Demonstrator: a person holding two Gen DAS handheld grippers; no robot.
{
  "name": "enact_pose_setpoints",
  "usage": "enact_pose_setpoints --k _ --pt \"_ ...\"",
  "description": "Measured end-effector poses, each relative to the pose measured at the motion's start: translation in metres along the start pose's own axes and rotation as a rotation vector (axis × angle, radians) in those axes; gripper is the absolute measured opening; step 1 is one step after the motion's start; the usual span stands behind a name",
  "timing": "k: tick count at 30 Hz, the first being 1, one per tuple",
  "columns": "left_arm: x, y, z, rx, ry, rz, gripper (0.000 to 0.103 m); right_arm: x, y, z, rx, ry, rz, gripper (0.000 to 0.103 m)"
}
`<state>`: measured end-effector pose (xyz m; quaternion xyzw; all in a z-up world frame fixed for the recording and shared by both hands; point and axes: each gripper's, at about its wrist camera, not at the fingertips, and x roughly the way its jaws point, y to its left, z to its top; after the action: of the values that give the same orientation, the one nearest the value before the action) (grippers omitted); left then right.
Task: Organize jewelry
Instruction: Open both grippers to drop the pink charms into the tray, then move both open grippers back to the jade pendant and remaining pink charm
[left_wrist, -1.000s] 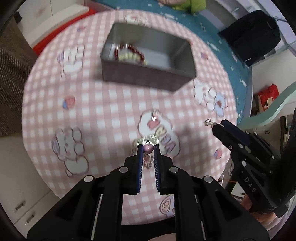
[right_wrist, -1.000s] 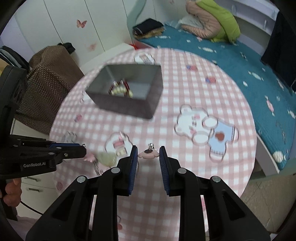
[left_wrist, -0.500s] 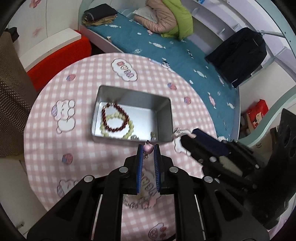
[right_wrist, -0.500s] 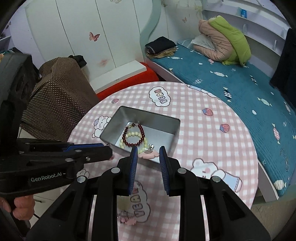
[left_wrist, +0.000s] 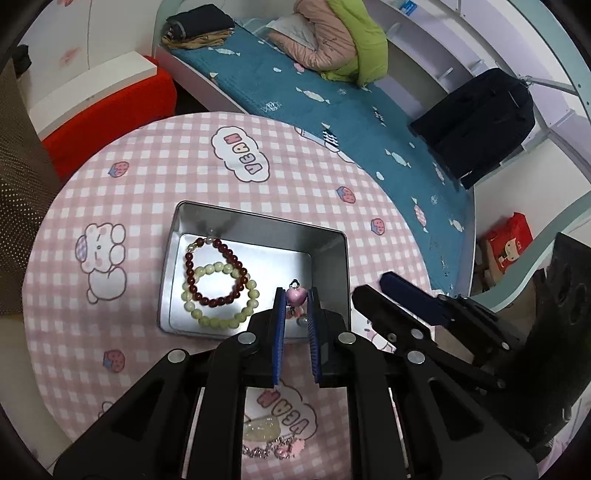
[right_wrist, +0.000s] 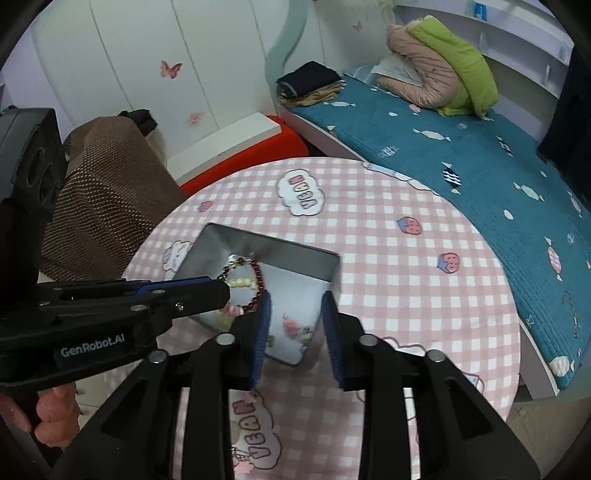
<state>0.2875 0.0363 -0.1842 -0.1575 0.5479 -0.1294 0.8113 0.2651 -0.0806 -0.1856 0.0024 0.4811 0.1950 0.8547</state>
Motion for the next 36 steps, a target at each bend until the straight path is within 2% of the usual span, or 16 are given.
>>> enact_pose_setpoints --k 2,8,9,10,11,23,36 --pt "0.006 0.000 0.003 0.002 0.008 -0.002 0.011 0.000 -0.007 -0.001 0.020 0.002 -0.008 0.039" --pt "0.020 -0.007 0.007 0.039 0.039 -0.010 0.013 -0.002 -0.028 -0.005 0.084 0.016 -0.052 0.043" --pt "0.023 -0.009 0.006 0.051 0.054 0.002 0.022 -0.002 -0.031 -0.006 0.096 0.018 -0.060 0.043" --pt "0.025 -0.010 0.006 0.059 0.065 0.011 0.036 -0.003 -0.034 -0.007 0.106 0.019 -0.066 0.045" --pt "0.025 -0.010 0.005 0.061 0.062 0.011 0.038 -0.004 -0.036 -0.009 0.114 0.021 -0.073 0.047" --pt "0.013 -0.008 -0.003 0.065 0.052 0.017 0.038 -0.017 -0.034 -0.015 0.122 0.002 -0.096 0.052" --pt "-0.009 -0.006 -0.036 0.087 0.044 0.042 0.038 -0.034 -0.022 -0.040 0.131 -0.012 -0.098 0.058"
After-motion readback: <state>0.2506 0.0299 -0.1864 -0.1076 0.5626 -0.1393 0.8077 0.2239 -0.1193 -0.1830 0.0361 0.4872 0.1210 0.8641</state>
